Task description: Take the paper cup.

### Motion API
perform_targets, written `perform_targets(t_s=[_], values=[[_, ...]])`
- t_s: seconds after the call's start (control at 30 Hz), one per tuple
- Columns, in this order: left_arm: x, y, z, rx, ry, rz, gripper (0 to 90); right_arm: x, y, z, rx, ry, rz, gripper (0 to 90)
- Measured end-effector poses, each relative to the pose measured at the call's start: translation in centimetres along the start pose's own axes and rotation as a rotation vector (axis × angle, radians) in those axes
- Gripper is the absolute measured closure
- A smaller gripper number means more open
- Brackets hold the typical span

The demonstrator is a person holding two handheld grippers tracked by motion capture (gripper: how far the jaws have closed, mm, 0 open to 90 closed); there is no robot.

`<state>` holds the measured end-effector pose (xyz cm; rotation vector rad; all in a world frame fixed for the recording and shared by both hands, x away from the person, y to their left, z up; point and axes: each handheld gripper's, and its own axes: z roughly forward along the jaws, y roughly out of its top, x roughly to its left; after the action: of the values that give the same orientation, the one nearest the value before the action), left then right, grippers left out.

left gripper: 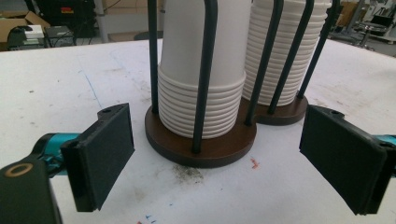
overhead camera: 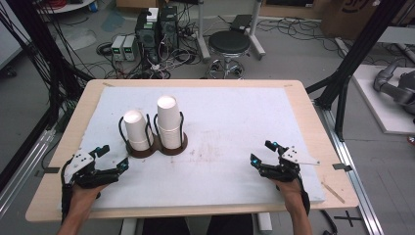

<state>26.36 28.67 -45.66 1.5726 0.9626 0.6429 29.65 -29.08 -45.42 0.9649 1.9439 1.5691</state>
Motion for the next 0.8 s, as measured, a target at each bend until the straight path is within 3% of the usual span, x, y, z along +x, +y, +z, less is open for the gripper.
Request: perform_targets(t_s=[0.3,0.47,0.8], values=[[0.2,-0.1,-0.2,-0.025,0.001,-0.020,9.9,0.0,0.0,-0.1,-0.009,0.001,0.002,18.6],[0.4,0.1,-0.4,-0.003,0.004,-0.024,9.9,-0.1,0.0,-0.1,-0.010,0.006,0.007,18.6],[0.5,3.4,-1.4,-0.018,-0.036,0.017,9.8,-0.2,0.0,0.0,0.000,0.015,0.022,18.6]])
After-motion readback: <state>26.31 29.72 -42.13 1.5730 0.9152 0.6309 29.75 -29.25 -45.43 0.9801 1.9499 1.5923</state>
